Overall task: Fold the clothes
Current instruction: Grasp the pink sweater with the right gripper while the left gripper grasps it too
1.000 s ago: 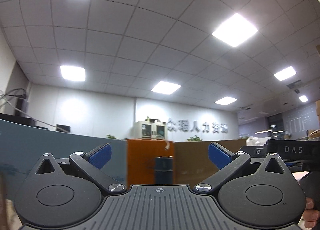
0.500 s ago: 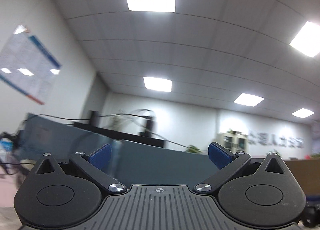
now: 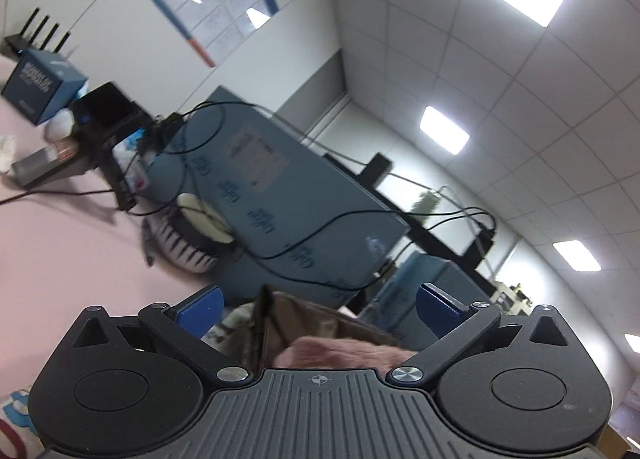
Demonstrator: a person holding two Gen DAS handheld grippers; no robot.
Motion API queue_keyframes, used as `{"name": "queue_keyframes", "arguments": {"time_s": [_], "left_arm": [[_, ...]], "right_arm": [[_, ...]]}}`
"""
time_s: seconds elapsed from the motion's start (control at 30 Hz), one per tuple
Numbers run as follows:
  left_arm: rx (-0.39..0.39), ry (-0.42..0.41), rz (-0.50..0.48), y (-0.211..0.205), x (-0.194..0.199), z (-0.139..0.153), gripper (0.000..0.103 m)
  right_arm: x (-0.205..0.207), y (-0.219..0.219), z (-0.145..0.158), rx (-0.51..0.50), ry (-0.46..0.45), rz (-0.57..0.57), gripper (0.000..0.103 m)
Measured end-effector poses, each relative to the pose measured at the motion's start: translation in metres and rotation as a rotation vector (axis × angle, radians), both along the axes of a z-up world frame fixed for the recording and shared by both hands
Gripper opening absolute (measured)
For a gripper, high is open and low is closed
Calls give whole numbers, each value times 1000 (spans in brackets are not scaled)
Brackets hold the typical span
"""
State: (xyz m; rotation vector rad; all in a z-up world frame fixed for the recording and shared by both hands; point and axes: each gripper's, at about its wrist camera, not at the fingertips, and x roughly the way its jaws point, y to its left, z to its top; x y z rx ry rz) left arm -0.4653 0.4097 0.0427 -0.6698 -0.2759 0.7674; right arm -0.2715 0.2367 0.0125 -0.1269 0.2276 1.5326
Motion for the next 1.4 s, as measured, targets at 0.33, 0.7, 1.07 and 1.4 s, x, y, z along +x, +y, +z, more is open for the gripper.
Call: {"name": "queue_keyframes", "arguments": {"time_s": [0.33,0.7,1.07,1.4], "left_arm": [[-85,-73,8,21,-4,-25,103],[-64,5,-95,21,39,-26,103],[33,496,-97,16,125,-30,61],[296,477,-58,-42,149,13,15]], "right_arm": [[-11,69,-26,-81,-88,-62,17],[63,-17,28,148,92,-225,14],[126,-56,36,201,215,-328,14],[159,-96,56,293,229,-327,12]]}}
